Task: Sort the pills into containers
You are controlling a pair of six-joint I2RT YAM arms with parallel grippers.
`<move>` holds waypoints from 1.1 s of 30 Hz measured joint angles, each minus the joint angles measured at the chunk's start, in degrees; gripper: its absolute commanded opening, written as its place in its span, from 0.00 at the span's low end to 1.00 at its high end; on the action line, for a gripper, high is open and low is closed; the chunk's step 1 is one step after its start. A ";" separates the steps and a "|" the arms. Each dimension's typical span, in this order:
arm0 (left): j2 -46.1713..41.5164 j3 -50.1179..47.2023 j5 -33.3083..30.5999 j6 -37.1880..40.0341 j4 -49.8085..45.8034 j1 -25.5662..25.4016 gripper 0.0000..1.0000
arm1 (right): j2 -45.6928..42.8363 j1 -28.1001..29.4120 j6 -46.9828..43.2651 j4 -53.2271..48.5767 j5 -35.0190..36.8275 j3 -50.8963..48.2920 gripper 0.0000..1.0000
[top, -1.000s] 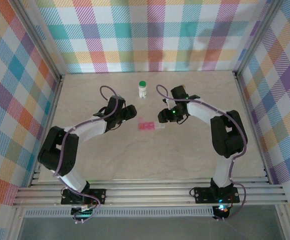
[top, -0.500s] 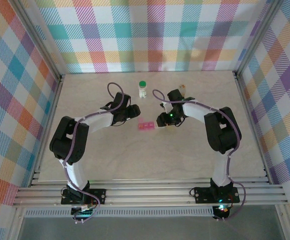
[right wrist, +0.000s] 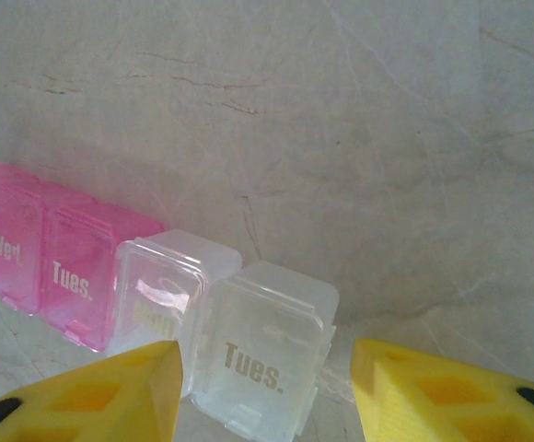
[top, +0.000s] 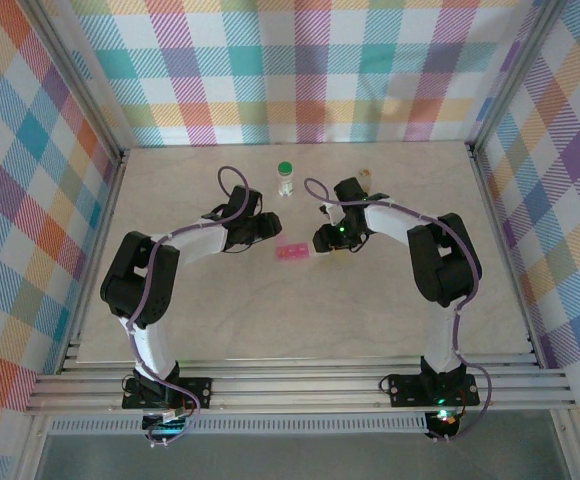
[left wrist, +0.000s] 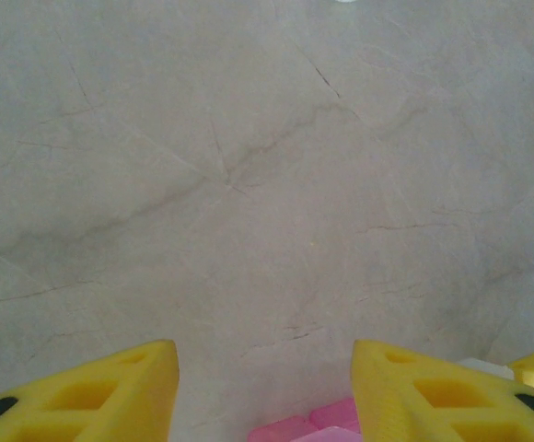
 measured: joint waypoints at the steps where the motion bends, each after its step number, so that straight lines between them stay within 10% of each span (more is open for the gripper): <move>1: 0.00 -0.11 0.17 0.00 0.02 -0.04 0.49 | 0.02 0.00 0.04 0.00 -0.02 0.02 0.52; 33: -2.71 -6.47 3.32 0.39 0.04 -3.67 0.40 | 1.05 0.00 1.95 -1.36 -0.02 1.73 0.51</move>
